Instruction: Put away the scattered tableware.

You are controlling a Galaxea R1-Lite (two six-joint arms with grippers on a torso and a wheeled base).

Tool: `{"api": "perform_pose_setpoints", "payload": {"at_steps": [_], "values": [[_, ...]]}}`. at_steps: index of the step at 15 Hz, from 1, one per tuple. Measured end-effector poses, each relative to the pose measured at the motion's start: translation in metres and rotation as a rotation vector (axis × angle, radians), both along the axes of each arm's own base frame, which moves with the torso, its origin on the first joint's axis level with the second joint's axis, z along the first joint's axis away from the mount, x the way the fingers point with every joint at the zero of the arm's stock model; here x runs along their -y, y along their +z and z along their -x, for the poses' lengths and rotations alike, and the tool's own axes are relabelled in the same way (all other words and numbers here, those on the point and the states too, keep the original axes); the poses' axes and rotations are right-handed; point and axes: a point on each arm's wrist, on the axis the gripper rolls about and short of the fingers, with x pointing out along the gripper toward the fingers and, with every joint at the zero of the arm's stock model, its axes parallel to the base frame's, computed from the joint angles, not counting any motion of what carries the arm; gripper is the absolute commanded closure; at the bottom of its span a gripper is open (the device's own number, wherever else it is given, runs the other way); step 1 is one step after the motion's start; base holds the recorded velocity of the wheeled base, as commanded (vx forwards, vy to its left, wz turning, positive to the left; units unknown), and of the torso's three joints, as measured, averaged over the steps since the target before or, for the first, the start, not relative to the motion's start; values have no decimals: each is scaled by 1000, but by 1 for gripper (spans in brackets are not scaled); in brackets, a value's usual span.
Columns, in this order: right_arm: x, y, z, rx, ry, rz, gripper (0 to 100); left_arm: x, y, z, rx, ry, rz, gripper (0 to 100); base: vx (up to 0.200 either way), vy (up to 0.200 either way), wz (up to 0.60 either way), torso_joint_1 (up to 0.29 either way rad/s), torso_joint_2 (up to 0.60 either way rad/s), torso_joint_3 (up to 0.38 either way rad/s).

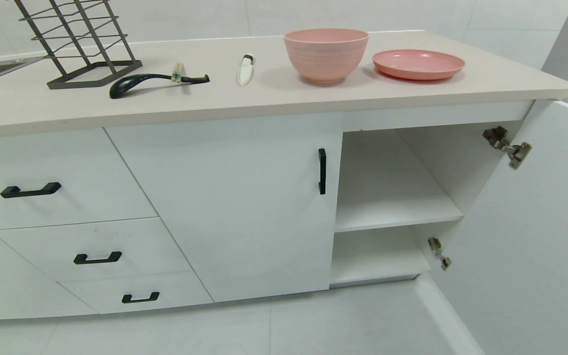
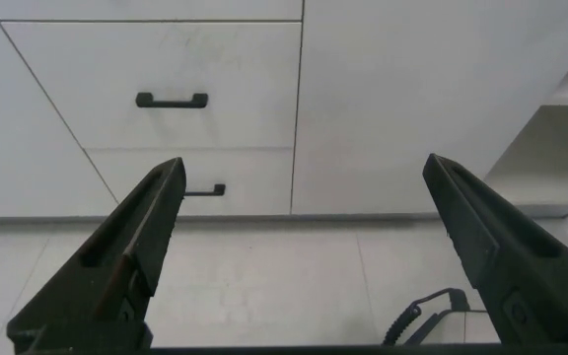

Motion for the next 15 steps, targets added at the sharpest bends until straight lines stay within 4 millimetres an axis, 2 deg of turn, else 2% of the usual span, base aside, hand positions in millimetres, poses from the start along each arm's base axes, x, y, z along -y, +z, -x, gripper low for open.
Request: {"api": "perform_pose_setpoints", "payload": {"at_steps": [10,15], "values": [[0,0,0,-1,1,4,0,0,0,0,0,0,4,0,0,0,0,6,-9,-3],[0,0,0,-1,-3,0,0,0,0,0,-1,0,5,0,40,0,0,213,-127,-113]]}}
